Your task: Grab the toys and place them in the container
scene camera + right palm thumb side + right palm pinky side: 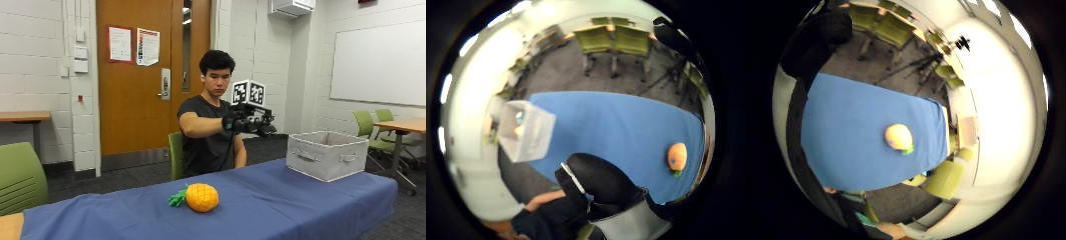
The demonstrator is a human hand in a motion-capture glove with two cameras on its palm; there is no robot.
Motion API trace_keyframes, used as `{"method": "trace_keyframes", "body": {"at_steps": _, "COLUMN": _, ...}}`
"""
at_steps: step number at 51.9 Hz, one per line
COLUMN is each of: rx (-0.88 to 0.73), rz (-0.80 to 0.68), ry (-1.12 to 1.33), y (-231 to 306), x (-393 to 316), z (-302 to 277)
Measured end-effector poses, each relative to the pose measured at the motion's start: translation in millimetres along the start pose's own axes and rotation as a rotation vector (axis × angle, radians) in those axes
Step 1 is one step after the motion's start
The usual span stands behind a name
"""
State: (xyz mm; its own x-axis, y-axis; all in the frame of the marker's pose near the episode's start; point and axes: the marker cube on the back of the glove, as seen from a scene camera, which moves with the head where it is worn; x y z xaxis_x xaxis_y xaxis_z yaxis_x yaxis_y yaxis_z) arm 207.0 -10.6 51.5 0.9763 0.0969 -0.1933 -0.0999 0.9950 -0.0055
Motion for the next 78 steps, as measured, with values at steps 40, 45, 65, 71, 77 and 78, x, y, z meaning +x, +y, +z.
{"method": "trace_keyframes", "body": {"at_steps": 40, "rx": -0.27, "rz": 0.187, "ry": -0.205, "y": 28.7, "x": 149.7, "z": 234.1}}
{"method": "trace_keyframes", "body": {"at_steps": 45, "rx": -0.253, "rz": 0.195, "ry": -0.221, "y": 43.4, "x": 150.7, "z": 236.0}}
{"method": "trace_keyframes", "body": {"at_steps": 65, "rx": -0.127, "rz": 0.186, "ry": -0.036, "y": 57.5, "x": 129.9, "z": 209.7}}
{"method": "trace_keyframes", "body": {"at_steps": 71, "rx": -0.221, "rz": 0.169, "ry": -0.103, "y": 55.9, "x": 119.9, "z": 199.0}}
{"method": "trace_keyframes", "body": {"at_steps": 77, "rx": -0.201, "rz": 0.159, "ry": -0.15, "y": 46.7, "x": 103.7, "z": 162.3}}
{"method": "trace_keyframes", "body": {"at_steps": 78, "rx": -0.187, "rz": 0.157, "ry": -0.151, "y": 42.9, "x": 100.6, "z": 152.5}}
